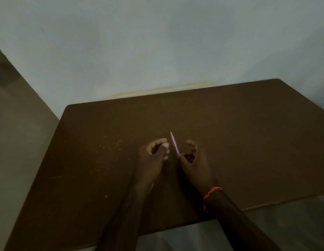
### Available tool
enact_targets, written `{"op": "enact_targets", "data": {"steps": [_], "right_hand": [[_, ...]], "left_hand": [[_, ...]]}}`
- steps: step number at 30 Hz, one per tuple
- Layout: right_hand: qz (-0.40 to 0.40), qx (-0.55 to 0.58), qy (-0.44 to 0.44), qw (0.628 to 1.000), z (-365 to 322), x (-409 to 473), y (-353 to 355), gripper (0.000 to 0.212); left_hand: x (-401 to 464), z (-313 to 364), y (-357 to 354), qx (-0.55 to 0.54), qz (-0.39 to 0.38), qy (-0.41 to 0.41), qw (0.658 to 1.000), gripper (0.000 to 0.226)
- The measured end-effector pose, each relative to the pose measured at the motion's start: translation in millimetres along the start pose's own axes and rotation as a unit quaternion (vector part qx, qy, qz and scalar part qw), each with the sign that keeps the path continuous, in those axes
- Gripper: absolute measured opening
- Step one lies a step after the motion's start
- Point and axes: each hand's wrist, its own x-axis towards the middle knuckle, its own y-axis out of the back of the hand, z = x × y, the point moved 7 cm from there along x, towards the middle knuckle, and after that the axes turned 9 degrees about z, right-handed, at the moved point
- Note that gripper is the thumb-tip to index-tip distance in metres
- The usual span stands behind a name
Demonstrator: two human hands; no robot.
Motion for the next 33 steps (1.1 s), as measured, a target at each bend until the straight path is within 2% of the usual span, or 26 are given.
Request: {"op": "enact_targets", "data": {"steps": [4, 6, 9, 12, 15, 19, 21, 24, 26, 28, 33], "right_hand": [[-0.002, 0.149, -0.051, 0.987, -14, 4, -2, 0.054], [-0.008, 0.188, -0.053, 0.981, -25, 0, -5, 0.054], [-0.025, 0.220, -0.051, 0.974, -34, -8, -9, 0.051], [-0.044, 0.243, -0.055, 0.968, -39, -12, -11, 0.047], [-0.048, 0.248, -0.055, 0.966, -43, -14, -8, 0.045], [0.024, 0.201, -0.047, 0.978, -47, -6, 11, 0.030], [0.050, 0.214, -0.030, 0.975, -55, 1, 21, 0.022], [0.057, 0.236, -0.012, 0.970, -70, 8, 32, 0.020], [0.055, 0.246, -0.018, 0.968, -73, 11, 36, 0.016], [0.042, 0.271, -0.035, 0.961, -73, 12, 35, 0.015], [0.012, 0.297, -0.061, 0.953, -70, 12, 26, 0.020]], "left_hand": [[5, 19, 0, 0.000, 0.024, -0.009, 1.000, 0.030], [4, 19, -2, -0.029, 0.011, 0.021, 0.999, 0.035], [-4, 15, -10, -0.077, -0.019, 0.058, 0.995, 0.023], [-10, 13, -16, -0.068, -0.037, 0.061, 0.995, 0.008], [-12, 14, -15, -0.084, -0.039, 0.067, 0.993, 0.011], [-16, 25, -13, -0.082, -0.039, 0.035, 0.995, 0.012], [-19, 28, -17, -0.035, -0.073, 0.014, 0.997, 0.014], [-29, 29, -25, 0.015, -0.148, 0.003, 0.989, 0.029], [-33, 28, -27, 0.026, -0.170, 0.001, 0.985, 0.028], [-35, 29, -26, 0.025, -0.174, -0.004, 0.984, 0.017], [-36, 45, -22, -0.016, -0.151, -0.072, 0.986, 0.021]]}}
